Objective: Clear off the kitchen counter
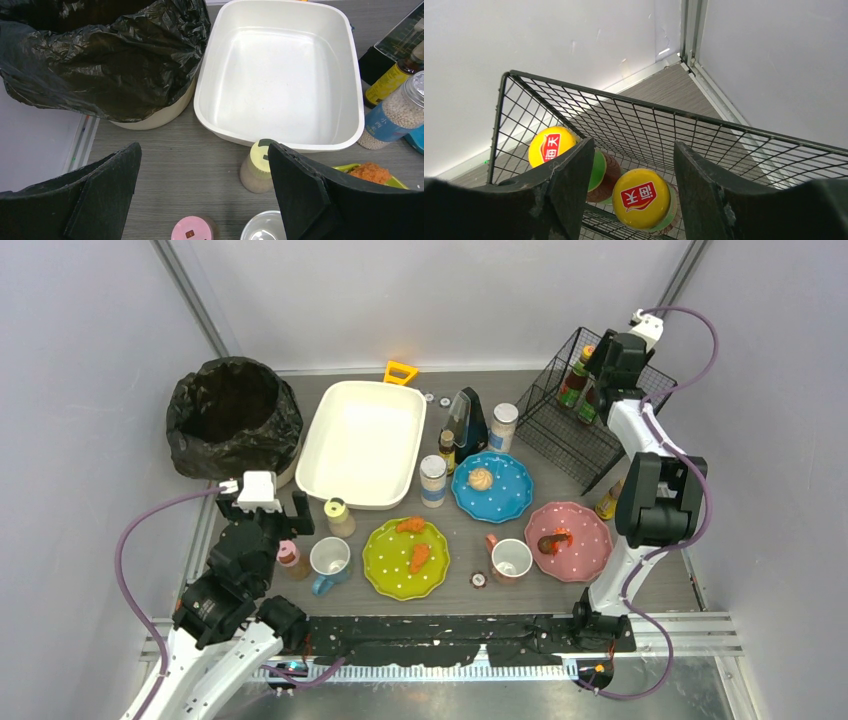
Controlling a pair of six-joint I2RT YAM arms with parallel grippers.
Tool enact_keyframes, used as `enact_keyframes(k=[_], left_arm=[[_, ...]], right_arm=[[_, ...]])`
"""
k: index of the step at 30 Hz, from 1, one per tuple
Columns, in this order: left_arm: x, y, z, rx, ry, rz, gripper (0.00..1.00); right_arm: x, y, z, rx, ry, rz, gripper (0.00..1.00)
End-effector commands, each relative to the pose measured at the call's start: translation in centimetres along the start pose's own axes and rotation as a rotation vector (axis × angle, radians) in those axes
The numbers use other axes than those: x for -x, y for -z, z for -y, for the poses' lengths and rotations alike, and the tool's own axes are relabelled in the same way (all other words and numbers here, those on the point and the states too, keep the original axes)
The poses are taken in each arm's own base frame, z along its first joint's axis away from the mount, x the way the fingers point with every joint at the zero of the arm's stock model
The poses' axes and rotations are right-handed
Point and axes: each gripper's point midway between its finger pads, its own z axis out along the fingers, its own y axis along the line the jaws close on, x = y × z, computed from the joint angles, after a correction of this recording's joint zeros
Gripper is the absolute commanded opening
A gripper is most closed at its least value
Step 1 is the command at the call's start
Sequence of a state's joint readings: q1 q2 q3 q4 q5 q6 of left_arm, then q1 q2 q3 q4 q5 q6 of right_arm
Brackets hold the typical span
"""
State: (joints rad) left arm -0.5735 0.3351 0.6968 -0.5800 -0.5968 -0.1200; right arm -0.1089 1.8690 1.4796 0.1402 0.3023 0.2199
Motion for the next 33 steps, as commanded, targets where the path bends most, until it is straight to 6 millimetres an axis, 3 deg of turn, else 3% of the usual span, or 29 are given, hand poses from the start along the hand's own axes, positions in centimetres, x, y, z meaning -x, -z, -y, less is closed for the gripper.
enact_keyframes(k=[1,11,13,20,22,33], left_arm=[[0.9,0.0,0.3,-0.017,0.036,0.038,0.99],[1.0,0.2,0.3,-0.019,0.041,0.043,0.99],[1.0,0.2,0.3,-0.020,0.042,0.044,0.99],[1.0,0.2,0.2,-0.016,0.043,0.045,0.99],[1.0,0.2,0.1,-0.015,0.042,0.045,0.99],[1.0,0.2,0.0,-0.008,0.042,0.046,0.99]], right_arm=[[5.5,2.3,-0.3,0.000,-0.026,0.095,0.65],[4.1,2.6,0.5,-0.033,-0.009,0.040,0.58],[3.9,2.6,0.5,-0.037,-0.008,0.034,0.53],[4.6,2.4,-0.2,-0.005,-0.017,0.060,0.13],[5.1,2.2,-0.6,0.013,-0.027,0.082,0.07],[6.7,1.4,-3.0,0.090,0.000,0.188,0.06]])
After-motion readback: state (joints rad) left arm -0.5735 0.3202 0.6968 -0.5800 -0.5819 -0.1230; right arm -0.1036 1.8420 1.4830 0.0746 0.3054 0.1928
